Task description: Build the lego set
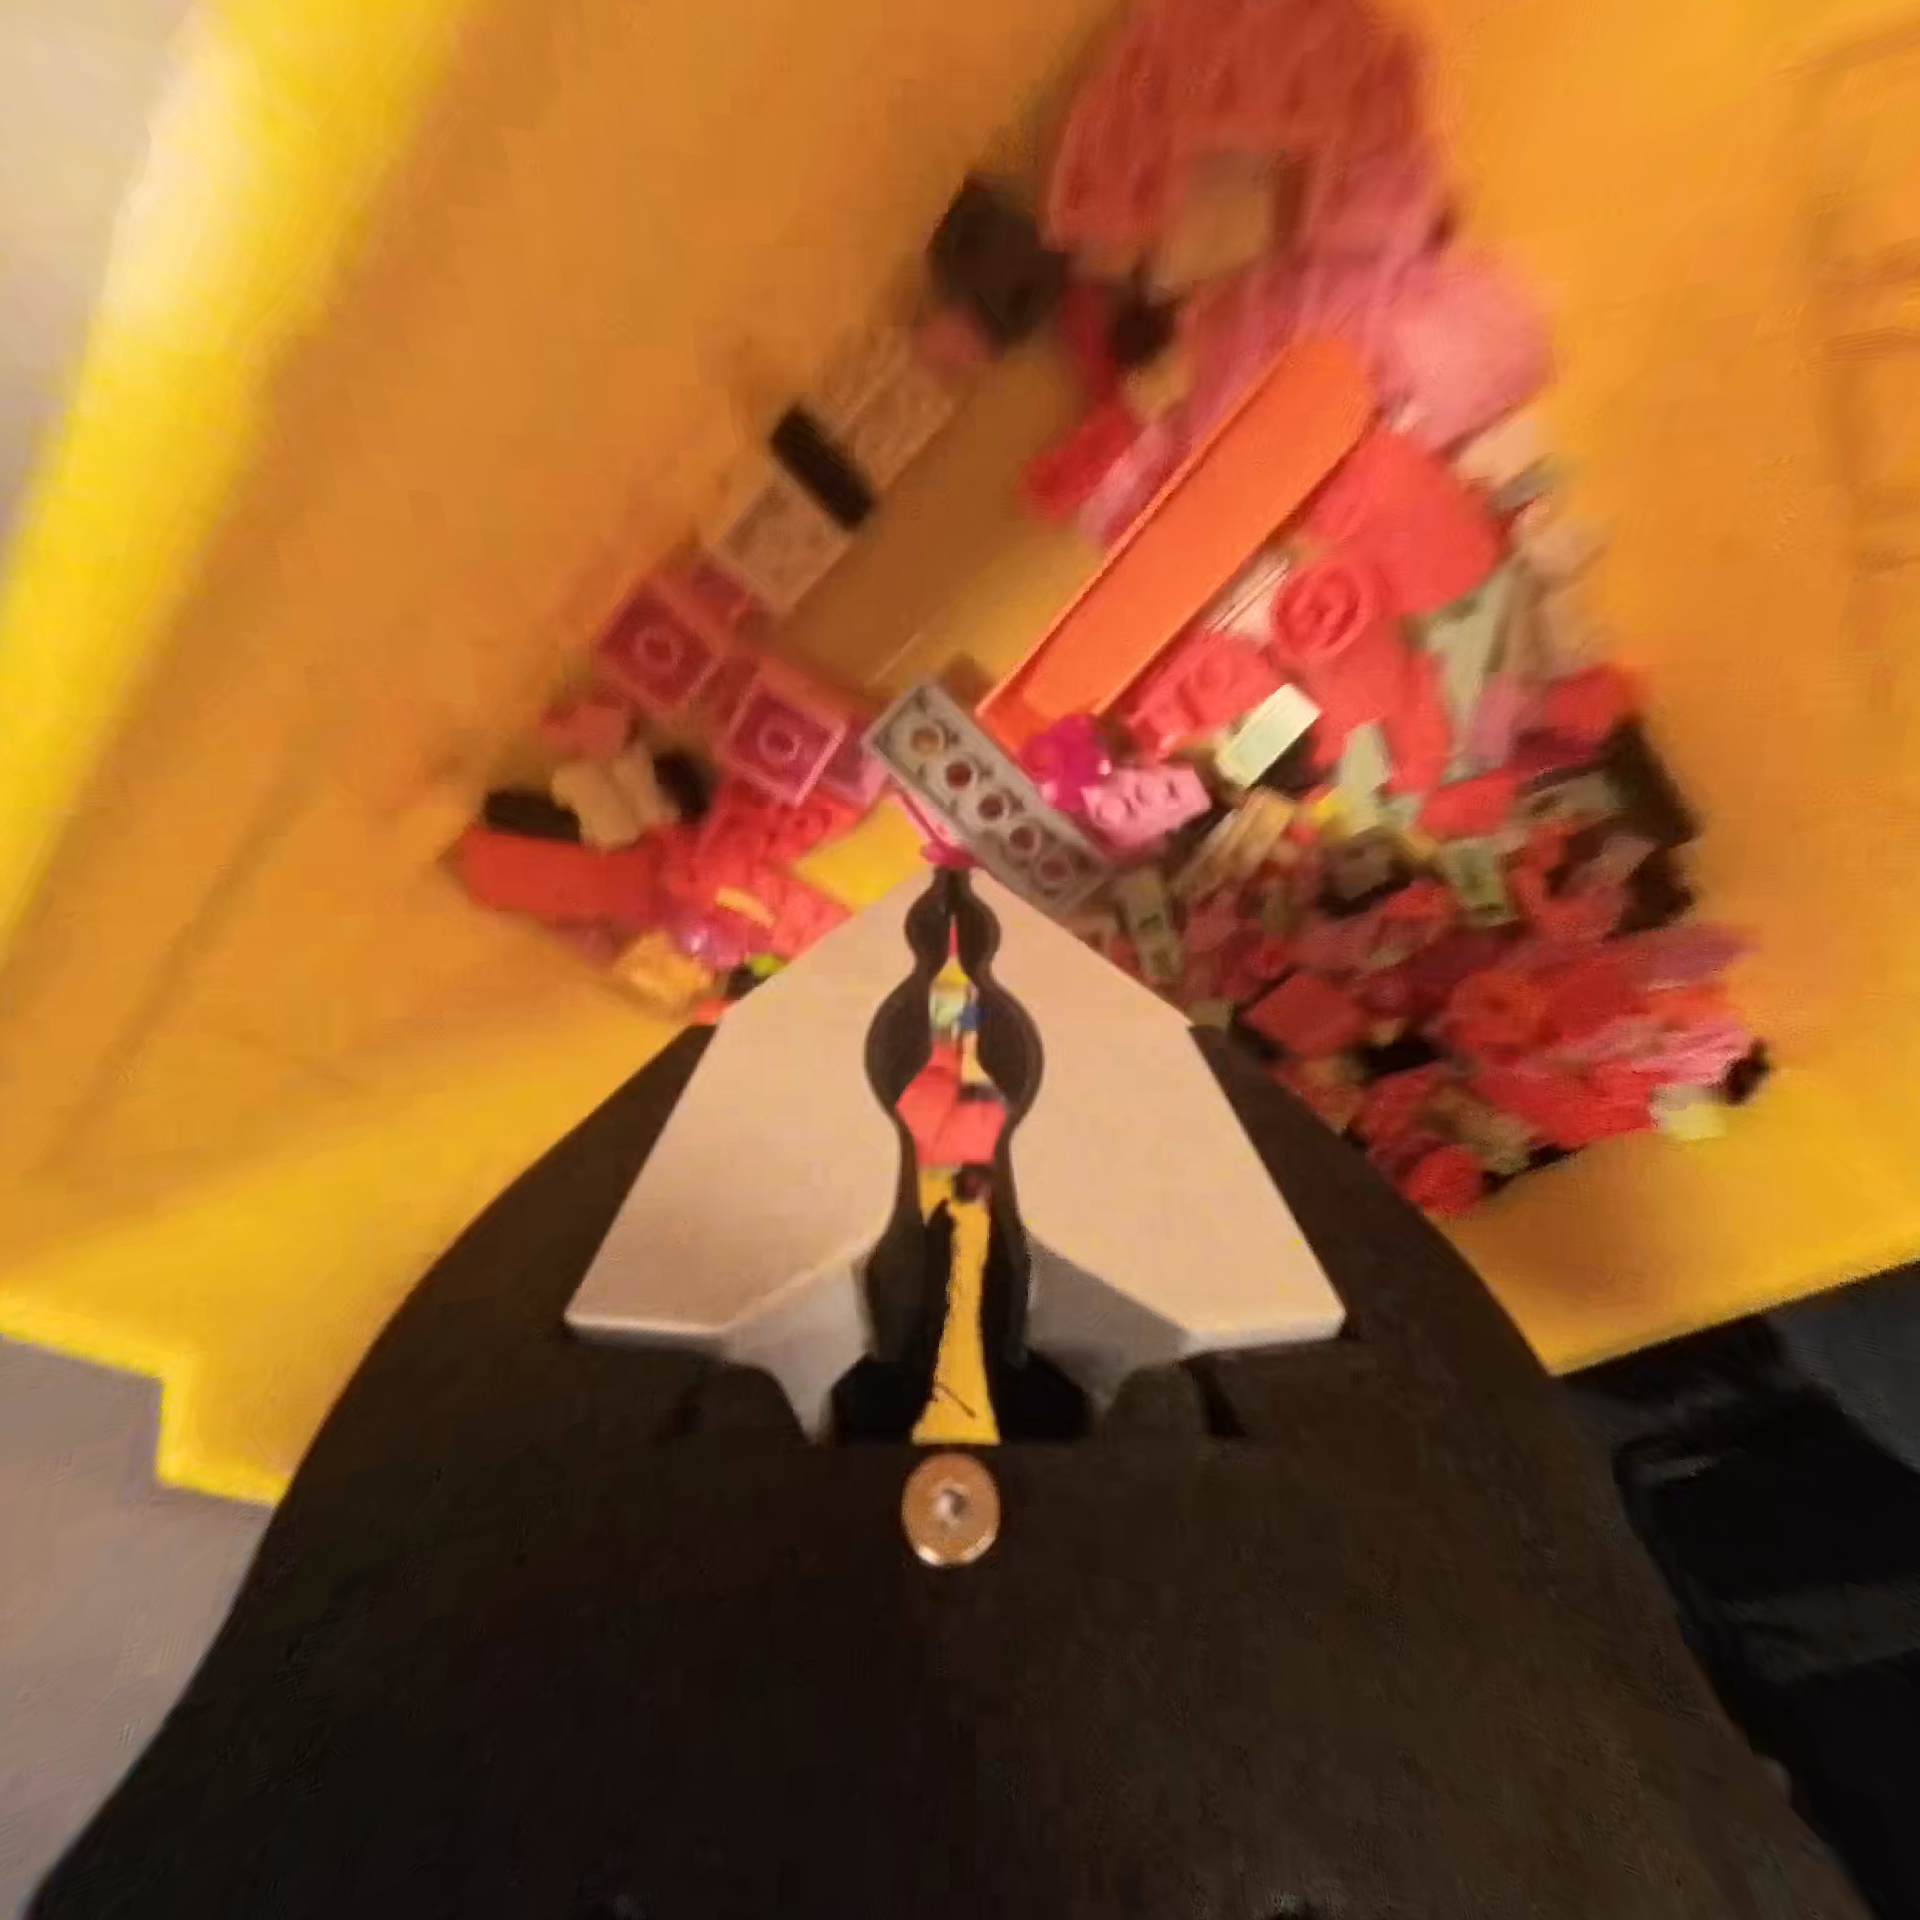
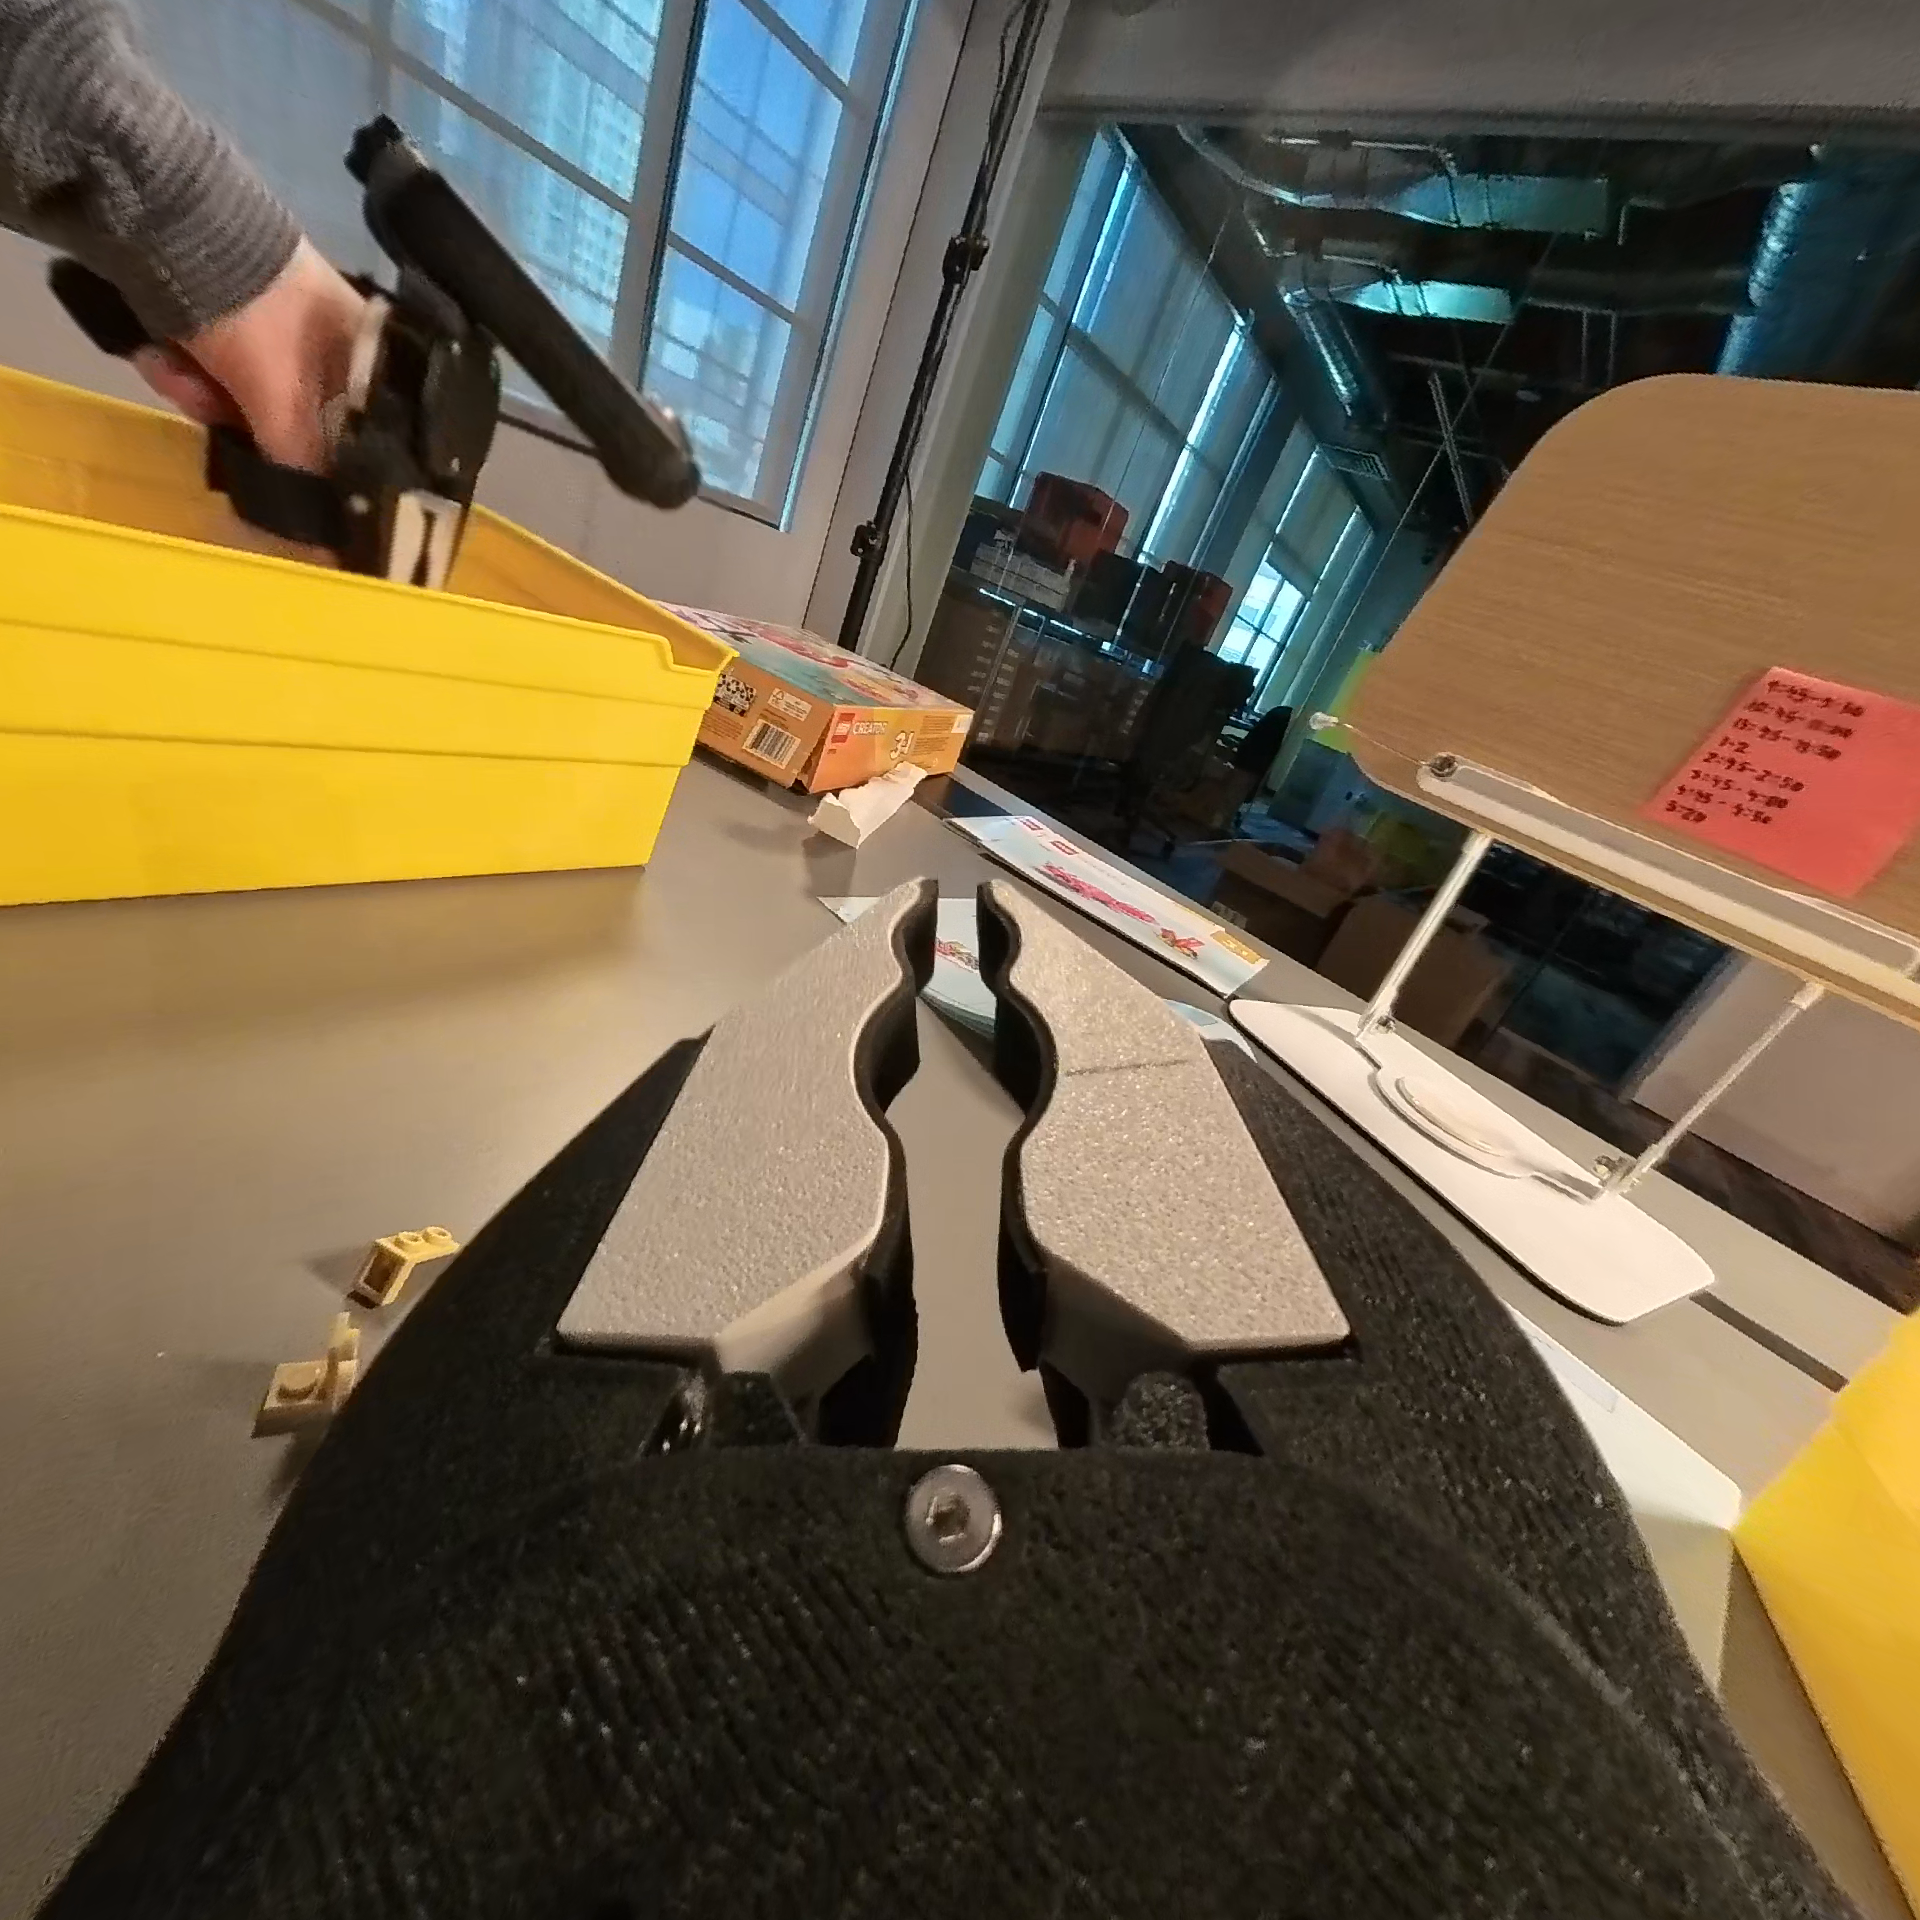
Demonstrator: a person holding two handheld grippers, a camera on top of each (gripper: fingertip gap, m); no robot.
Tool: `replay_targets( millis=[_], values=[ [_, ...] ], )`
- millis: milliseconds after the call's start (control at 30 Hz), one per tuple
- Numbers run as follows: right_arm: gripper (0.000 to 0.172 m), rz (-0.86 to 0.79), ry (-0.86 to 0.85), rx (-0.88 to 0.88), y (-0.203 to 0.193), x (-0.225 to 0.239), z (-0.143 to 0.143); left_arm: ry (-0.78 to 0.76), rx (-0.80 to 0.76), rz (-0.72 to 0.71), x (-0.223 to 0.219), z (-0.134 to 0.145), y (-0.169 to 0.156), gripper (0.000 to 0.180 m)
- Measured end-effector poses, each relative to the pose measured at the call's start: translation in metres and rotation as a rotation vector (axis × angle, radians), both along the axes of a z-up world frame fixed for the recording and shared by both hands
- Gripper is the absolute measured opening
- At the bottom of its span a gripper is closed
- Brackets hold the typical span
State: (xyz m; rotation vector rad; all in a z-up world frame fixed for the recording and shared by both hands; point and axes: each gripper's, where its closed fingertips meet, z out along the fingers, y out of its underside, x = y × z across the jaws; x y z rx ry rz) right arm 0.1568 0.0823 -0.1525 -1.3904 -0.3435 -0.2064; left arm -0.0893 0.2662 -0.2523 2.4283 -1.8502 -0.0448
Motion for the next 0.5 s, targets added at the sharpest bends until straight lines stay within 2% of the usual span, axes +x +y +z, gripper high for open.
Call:
replay_targets(
  millis=[67, 133, 200, 267, 367, 500],
  values=[
    [0.005, 0.001, -0.009, 0.0, 0.0, -0.001, 0.0, -0.082, 0.017, 0.001, 0.014, 0.005, 0.004, 0.0],
    [0.005, 0.002, -0.011, 0.0, 0.0, -0.001, 0.0, -0.096, 0.099, 0.025, 0.014, 0.014, 0.019, 0.0],
    [0.005, 0.004, -0.01, 0.0, -0.001, -0.001, 0.0, -0.029, 0.219, 0.024, 0.001, 0.023, 0.039, 0.001],
    [0.005, 0.004, -0.012, 0.0, -0.001, -0.001, 0.0, 0.082, 0.312, 0.0, -0.018, 0.029, 0.054, 0.011],
    [0.005, 0.005, -0.014, 0.0, -0.001, -0.001, 0.0, 0.191, 0.415, -0.088, -0.031, 0.035, 0.07, 0.008],
    [0.005, 0.002, -0.011, -0.001, -0.001, 0.0, 0.0, 0.207, 0.374, -0.127, -0.027, 0.024, 0.069, 0.002]
  ],
)
